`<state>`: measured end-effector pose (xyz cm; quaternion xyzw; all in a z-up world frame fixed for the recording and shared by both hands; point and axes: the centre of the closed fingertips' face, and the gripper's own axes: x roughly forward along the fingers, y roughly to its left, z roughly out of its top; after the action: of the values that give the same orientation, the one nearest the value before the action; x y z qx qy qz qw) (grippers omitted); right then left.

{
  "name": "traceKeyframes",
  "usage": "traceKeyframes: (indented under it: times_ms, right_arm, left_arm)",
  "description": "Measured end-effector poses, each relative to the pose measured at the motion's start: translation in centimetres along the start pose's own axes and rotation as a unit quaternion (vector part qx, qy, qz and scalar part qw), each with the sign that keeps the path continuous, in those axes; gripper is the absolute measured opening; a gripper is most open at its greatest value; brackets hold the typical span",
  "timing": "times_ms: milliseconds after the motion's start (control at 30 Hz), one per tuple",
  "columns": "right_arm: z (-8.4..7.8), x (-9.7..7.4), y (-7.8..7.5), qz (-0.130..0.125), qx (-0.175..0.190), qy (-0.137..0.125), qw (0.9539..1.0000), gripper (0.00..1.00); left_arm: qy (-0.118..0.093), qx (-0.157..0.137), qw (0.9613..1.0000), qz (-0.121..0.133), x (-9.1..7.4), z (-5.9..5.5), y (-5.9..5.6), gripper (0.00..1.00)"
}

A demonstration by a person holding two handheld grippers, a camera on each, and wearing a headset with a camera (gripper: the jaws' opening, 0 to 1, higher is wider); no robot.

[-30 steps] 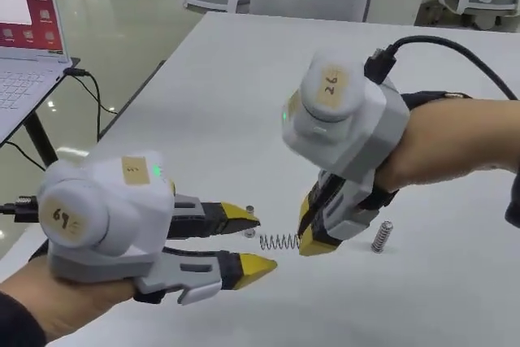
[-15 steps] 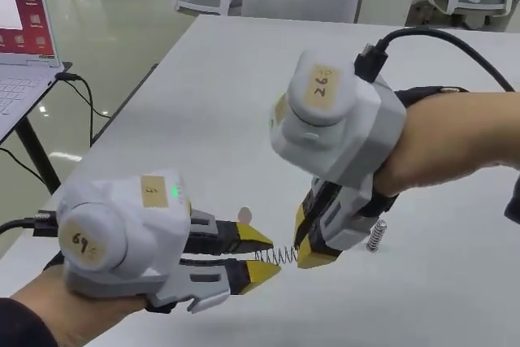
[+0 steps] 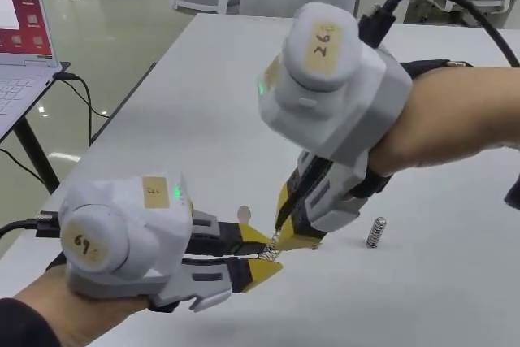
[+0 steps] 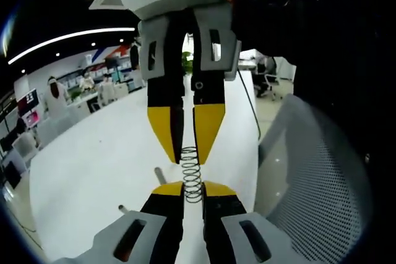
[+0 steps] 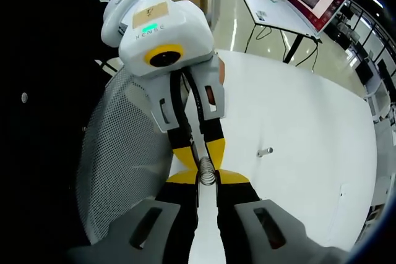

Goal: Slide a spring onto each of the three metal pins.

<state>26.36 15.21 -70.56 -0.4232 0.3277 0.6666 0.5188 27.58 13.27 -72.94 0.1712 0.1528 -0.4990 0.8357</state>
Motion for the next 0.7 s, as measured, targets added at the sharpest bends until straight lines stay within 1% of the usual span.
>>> traceKeyframes:
  times_ms: [133,233,367,467,533,700]
  right_arm:
    - [0.79,-0.11,0.04,-0.008,-0.012,-0.005,0.9999,0.07]
    - [1.02,-0.17,-0.1,-0.01,-0.015,-0.007,0.9998,0.07]
    - [0.99,-0.18,-0.25,-0.012,-0.018,-0.006,0.9997,0.07]
    - [0.9,-0.09,-0.24,-0.008,-0.023,-0.004,0.9997,0.08]
    - [0.94,-0.04,-0.26,-0.009,-0.03,-0.006,0.9995,0.1]
    - [0.68,0.25,-0.11,-0.003,-0.031,0.003,0.9995,0.13]
  left_arm:
    - [-0.006,-0.003,1.0,0.002,-0.04,0.25,0.13,0.03]
    - [-0.012,-0.006,0.9999,0.005,-0.12,0.39,0.25,0.03]
    - [-0.013,-0.009,0.9998,0.008,-0.18,0.37,0.44,0.02]
    - [-0.013,-0.01,0.9998,0.009,-0.16,0.3,0.52,0.02]
    - [-0.013,-0.009,0.9998,0.009,-0.15,0.3,0.48,0.02]
    - [-0.017,-0.007,0.9998,0.01,-0.18,0.48,0.5,0.02]
